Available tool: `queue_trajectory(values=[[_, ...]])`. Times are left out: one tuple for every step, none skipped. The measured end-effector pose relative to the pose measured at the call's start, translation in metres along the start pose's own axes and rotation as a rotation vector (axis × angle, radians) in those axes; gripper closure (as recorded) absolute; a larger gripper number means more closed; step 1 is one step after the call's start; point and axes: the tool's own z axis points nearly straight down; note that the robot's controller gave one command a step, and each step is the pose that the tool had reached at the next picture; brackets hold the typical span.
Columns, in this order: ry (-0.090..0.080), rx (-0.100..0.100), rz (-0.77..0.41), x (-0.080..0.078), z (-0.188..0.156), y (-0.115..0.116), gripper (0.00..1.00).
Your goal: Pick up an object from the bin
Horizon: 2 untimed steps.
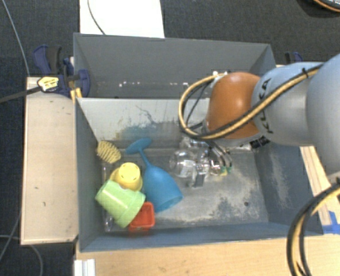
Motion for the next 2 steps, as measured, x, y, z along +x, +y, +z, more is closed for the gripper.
queue_trajectory(values=[[0.012,-0.004,0.019,-0.0010,0.0003,-0.0008,1.00],[0.012,-0.004,0.020,-0.0010,0.0001,-0.0008,1.00]])
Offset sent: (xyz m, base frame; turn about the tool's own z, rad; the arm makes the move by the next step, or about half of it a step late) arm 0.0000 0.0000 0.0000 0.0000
